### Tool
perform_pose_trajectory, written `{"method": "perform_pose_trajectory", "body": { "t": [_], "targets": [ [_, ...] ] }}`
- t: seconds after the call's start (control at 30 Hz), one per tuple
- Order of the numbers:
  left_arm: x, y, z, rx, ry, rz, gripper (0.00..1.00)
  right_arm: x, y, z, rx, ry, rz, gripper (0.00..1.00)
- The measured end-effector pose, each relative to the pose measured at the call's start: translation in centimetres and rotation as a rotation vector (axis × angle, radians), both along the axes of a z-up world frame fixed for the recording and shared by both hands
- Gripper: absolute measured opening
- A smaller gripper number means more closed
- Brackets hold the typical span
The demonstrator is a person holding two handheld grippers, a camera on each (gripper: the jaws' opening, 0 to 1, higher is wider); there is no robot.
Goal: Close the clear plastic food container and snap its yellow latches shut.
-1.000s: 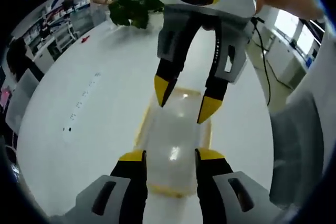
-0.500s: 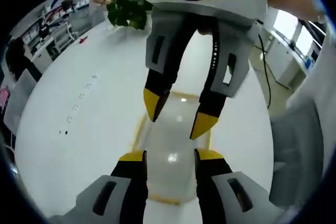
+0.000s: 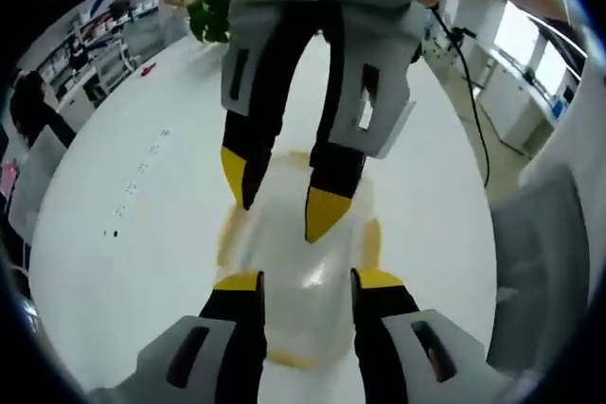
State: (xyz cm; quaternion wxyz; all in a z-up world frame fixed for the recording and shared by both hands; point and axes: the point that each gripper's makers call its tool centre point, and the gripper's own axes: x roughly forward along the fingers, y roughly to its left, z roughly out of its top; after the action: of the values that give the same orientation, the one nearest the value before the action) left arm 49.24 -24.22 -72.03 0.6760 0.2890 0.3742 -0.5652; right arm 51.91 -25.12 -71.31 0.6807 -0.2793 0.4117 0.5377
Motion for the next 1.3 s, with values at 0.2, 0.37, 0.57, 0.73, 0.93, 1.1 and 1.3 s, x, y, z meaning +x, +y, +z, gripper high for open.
{"method": "perform_pose_trajectory", "body": {
  "t": [0.2, 0.37, 0.57, 0.73, 0.93, 1.1, 1.3],
  "targets": [
    [-1.0, -0.2, -0.3, 0.016, -0.021, -0.040, 0.36, 0.6, 0.4, 0.0, 0.003, -0.013, 0.011, 0.28],
    [-1.2, -0.4, -0.3, 0.019, -0.037, -0.041, 0.41, 0.9, 0.4, -0.4, -0.012, -0.011, 0.034, 0.31],
    [-1.5, -0.7, -0.6, 0.028, -0.071, -0.059, 0.46, 1.3, 0.5, -0.9, -0.020, -0.001, 0.041, 0.34],
    [-1.3, -0.7, -0.9, 0.046, -0.133, -0.099, 0.49, 1.2, 0.6, -1.4, -0.016, 0.025, 0.053, 0.38],
    [-1.5, -0.9, -1.2, 0.060, -0.176, -0.108, 0.51, 1.2, 0.8, -1.8, -0.030, 0.040, 0.083, 0.38],
    [-1.5, -0.9, -1.4, 0.059, -0.200, -0.095, 0.51, 1.3, 0.8, -1.9, -0.027, 0.061, 0.096, 0.38],
    [-1.1, -0.9, -1.4, 0.057, -0.238, -0.080, 0.46, 1.2, 0.9, -2.0, -0.032, 0.082, 0.121, 0.38]
  ]
}}
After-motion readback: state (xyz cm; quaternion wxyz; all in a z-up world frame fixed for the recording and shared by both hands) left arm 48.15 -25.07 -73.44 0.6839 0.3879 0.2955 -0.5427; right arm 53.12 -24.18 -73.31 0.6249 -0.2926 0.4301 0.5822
